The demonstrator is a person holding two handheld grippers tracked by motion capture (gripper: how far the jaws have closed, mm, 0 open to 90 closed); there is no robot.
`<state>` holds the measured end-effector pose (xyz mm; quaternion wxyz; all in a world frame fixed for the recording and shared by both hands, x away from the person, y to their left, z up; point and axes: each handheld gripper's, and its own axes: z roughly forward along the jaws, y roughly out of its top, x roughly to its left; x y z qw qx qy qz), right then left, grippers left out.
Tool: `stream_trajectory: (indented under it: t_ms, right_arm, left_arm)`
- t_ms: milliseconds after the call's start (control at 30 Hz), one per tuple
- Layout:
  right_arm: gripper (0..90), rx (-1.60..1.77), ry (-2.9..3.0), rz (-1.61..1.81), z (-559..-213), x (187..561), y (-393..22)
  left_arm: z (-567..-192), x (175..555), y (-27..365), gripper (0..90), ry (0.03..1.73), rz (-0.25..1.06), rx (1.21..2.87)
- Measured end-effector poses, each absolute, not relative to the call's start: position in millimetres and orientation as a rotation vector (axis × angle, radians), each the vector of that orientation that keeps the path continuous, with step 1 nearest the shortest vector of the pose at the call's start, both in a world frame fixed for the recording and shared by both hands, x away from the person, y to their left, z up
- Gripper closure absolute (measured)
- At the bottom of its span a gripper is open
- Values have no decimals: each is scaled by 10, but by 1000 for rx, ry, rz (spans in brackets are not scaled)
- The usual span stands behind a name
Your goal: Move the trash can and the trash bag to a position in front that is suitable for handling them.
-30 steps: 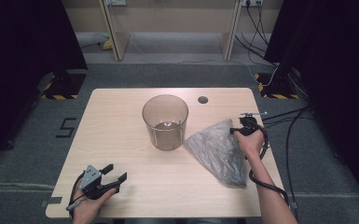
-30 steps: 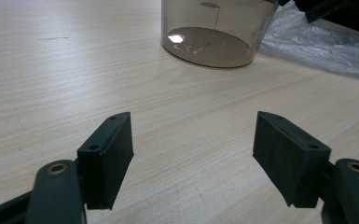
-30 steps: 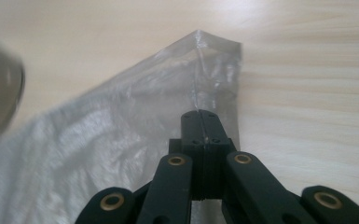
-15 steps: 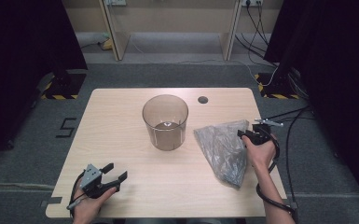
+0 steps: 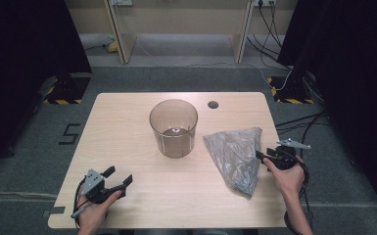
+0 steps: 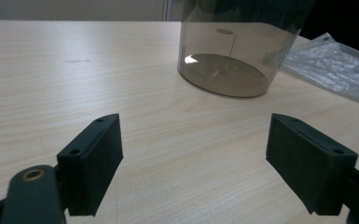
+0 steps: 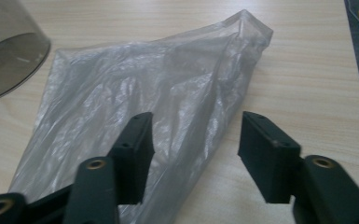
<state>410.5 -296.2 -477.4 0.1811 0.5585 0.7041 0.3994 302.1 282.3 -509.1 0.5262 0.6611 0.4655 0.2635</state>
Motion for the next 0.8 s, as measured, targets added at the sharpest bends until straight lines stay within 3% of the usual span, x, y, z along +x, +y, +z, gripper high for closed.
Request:
stream_trajectory:
  t_ms: [200, 800]
  right_arm:
    - [573, 1560, 1951, 1141, -4788, 4005, -2974]
    - [535, 1605, 1944, 1160, -4790, 4022, -2987]
  left_arm:
    - [-5088, 2999, 2833, 190, 1096, 654, 1565]
    - [-5091, 3066, 2779, 220, 1077, 661, 1567]
